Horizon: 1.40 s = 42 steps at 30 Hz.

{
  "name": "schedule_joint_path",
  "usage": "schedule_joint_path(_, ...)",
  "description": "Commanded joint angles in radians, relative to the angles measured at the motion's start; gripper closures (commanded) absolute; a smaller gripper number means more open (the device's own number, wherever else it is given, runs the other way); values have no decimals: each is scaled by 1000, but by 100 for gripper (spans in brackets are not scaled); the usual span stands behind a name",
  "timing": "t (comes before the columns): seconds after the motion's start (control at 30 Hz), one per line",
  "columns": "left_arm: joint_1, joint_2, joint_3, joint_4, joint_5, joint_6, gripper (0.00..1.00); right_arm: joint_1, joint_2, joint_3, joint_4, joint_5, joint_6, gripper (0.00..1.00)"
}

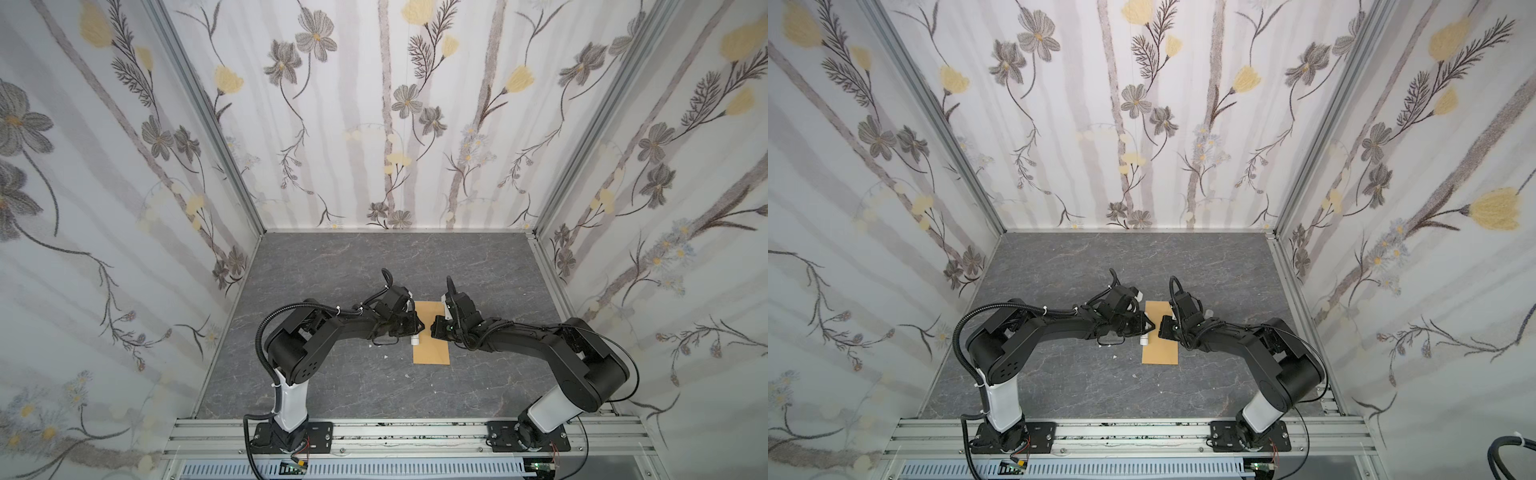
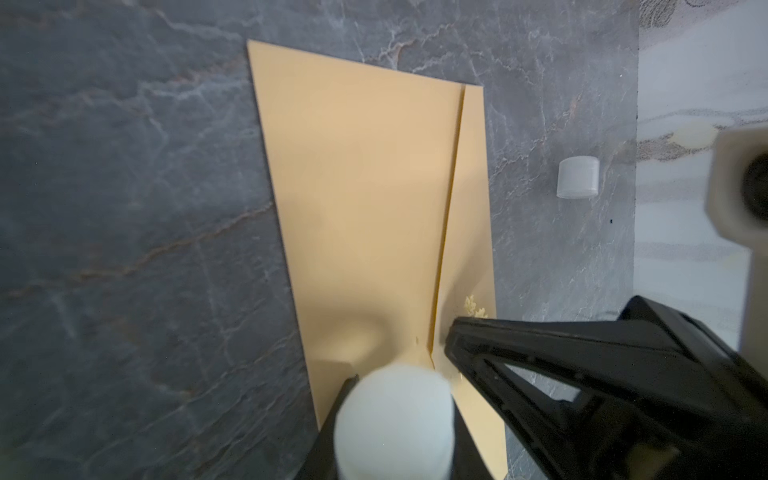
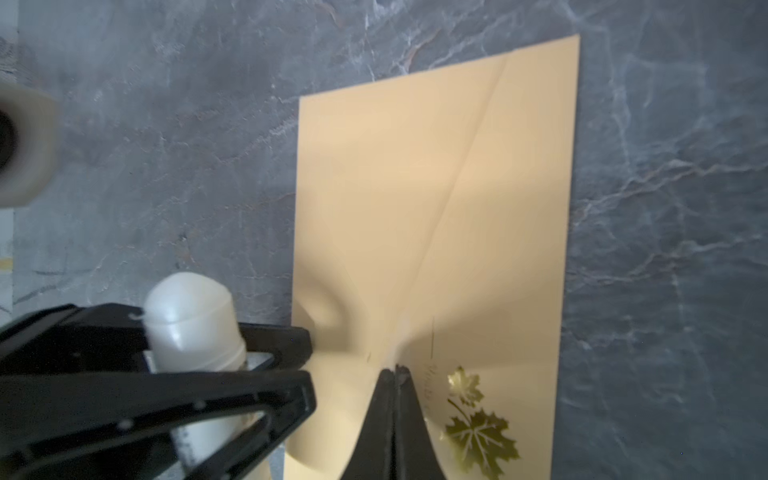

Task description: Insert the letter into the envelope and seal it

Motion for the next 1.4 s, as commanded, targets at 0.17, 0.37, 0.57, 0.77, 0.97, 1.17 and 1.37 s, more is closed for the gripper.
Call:
schedule_joint_path(0.17,-2,14,0,-97,-34,15,100,8,71,2,59,-35,7,100)
schedule_joint_path(0.37,-1,14,-2,-106,-42,18,100,5,28,-14,55,-28,21,100)
schedule_joint_path(0.57,-1,10,0,-118,-49,29,100,-12,-42,1,16,-13,9,100)
schedule_joint_path(0.77,-3,9,2,-125,-54,35,100,-17,14,27,20,-18,-7,100)
schedule_joint_path(0.97,-2,8,5,-128,-53,38,100,-11,57,19,57,-30,2,100)
schedule_joint_path(1.17,-3,11,10,-131,-57,40,100,-5,52,15,61,-36,12,100)
schedule_joint_path(1.37,-2,6,7,-136,-57,37,100,-4,-47,-11,22,-18,20,100)
